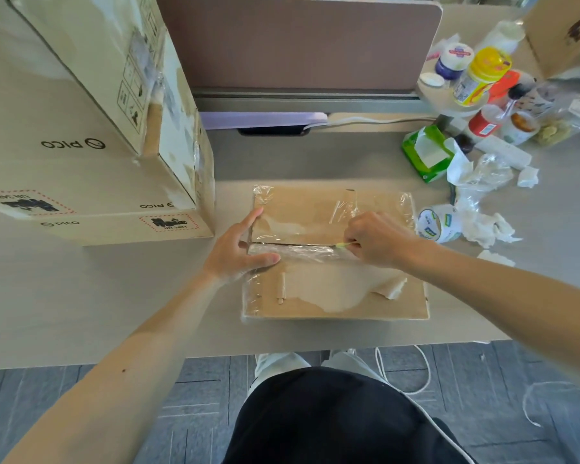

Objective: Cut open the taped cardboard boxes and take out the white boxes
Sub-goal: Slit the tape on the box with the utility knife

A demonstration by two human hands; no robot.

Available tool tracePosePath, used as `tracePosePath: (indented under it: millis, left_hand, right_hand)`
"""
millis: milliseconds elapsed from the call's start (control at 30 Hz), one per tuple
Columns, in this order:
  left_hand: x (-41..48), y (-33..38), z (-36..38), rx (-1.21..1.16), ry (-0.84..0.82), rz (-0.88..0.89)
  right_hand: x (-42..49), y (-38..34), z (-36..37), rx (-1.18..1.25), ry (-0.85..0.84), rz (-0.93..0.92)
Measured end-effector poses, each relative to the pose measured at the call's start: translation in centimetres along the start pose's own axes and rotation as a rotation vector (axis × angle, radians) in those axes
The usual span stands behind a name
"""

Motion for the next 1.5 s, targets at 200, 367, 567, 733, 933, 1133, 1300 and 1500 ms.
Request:
tracePosePath:
  millis: [200, 367, 567, 733, 933, 1133, 1300, 1500]
  left_hand:
    - [0.5, 2.0, -0.3, 0.481, 0.085, 0.037]
    - [3.1, 8.7, 4.9, 0.774, -0.102, 0.191]
    - [4.9, 9.3, 9.1, 0.797, -0.240, 0.117]
    - [5.3, 9.1, 9.1, 0.798, -0.249, 0.076]
    - [5.4, 8.5, 9.1, 0.783, -0.221, 0.068]
    - [5.4, 8.6, 9.1, 0.785, -0.222, 0.071]
    - [5.3, 8.7, 9.2, 0.786, -0.205, 0.066]
    - [5.3, 8.8, 9.2, 0.791, -0.207, 0.053]
  right_hand:
    - [-1.1, 2.3, 0.4, -0.057, 0.020, -0.004]
    - [-0.3, 2.7, 0.5, -0.062, 0.015, -0.036]
    - [-0.7, 4.3, 1.2, -0.036, 0.019, -0.020]
    - [-1.6, 7.1, 1.6, -0.001, 0.004, 0.018]
    - [-3.7, 10.6, 1.7, -0.042, 0.024, 0.021]
    - [-4.7, 13.1, 2.3, 0.011, 0.036, 0.028]
    - [-5.4, 13.9, 2.5, 0.001, 0.072, 0.005]
    - [-5.8, 15.2, 3.3, 0.065, 0.090, 0.005]
Point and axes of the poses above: each hand's wrist, its own x-axis towards the middle knuckle, its own z-axis out of the palm, y = z × x, the point moved 1 cm from there along x, towards the middle knuckle, and after that the axes turned 8 degrees about z, right-handed, at the moved point
